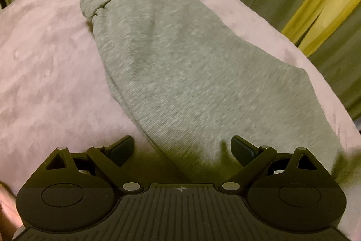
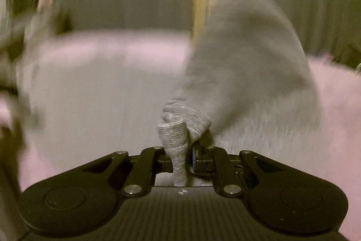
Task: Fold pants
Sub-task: 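Grasp the folded leg end with the right tool and lift it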
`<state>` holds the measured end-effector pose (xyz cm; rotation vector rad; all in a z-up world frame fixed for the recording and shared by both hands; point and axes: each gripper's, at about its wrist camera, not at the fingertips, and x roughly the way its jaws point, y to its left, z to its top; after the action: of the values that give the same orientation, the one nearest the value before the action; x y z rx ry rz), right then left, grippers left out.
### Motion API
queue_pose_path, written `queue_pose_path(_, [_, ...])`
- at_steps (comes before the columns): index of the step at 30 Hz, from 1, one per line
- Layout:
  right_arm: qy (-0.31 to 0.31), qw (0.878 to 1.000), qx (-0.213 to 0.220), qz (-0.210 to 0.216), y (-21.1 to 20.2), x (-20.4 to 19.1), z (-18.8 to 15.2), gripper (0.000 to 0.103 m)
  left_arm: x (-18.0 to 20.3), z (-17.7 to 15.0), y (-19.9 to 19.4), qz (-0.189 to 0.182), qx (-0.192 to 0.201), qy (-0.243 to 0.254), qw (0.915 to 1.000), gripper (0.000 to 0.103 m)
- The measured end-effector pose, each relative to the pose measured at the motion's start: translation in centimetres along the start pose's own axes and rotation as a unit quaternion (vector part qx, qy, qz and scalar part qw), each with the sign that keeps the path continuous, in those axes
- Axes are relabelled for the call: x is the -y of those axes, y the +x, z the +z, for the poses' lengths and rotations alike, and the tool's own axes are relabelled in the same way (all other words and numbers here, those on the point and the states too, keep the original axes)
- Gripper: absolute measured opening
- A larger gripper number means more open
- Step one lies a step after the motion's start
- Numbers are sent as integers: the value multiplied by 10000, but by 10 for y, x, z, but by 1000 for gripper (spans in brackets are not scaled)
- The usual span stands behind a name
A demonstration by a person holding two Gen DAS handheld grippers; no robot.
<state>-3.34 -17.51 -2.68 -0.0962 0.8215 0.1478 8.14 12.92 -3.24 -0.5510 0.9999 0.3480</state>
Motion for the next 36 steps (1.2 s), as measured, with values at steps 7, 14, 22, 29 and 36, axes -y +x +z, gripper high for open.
queue_pose_path(7, [679, 9974, 215, 127, -14, 17, 2, 12, -4, 3, 5, -119, -99, -123, 9998, 97])
queue_pose_path(14, [1639, 9776, 1194, 555, -59, 33, 19, 12, -5, 4, 5, -178, -94, -134, 9997, 97])
queue_pose_path(22, [791, 9955, 14, 522, -9, 3, -6, 13, -3, 3, 5, -145, -79, -119, 9998, 97])
queue_pose_path(29, [1226, 9899, 365, 608, -31, 14, -12, 14, -4, 3, 6, -135, -97, -98, 9998, 97])
queue_pose_path(36, [1228, 9832, 22, 1350, -37, 14, -5, 57, -5, 3, 5, -130, -107, -120, 9998, 97])
